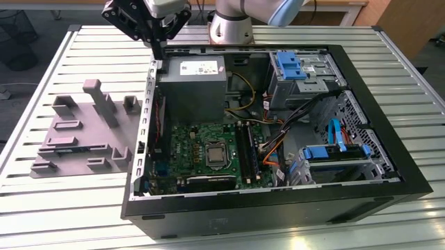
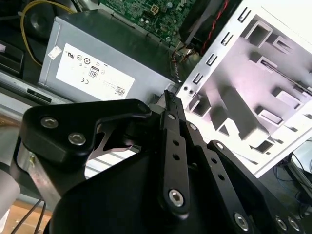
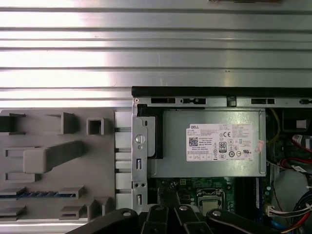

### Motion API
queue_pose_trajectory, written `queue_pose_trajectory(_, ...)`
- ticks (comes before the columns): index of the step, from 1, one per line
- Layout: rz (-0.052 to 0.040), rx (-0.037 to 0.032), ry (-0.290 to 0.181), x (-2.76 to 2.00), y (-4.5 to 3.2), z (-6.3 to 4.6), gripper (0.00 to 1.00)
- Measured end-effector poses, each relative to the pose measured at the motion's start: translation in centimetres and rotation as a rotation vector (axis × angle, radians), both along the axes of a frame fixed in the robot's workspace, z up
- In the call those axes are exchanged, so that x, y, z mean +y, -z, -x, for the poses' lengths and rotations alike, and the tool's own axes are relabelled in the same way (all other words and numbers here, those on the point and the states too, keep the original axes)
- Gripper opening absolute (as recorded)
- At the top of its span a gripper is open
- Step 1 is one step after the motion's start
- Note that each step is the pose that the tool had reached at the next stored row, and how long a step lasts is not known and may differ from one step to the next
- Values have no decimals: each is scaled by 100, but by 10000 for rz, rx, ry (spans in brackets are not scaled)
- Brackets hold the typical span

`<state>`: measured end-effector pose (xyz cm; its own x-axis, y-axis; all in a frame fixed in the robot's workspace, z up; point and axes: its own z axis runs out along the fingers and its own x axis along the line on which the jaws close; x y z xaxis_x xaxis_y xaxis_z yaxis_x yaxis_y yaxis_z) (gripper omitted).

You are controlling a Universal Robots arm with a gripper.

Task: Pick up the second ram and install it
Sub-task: 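Reach for the second ram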

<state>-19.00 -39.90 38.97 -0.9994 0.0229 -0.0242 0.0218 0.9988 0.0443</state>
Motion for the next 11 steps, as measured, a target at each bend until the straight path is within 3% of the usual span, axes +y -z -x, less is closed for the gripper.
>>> queue_pose_trajectory(5,0,0,0,-1,3,70,11)
queue_pose_trajectory(8,0,-1,0,-43,12,178,11)
queue_pose_trajectory(11,0,0,-1,-53,12,240,11)
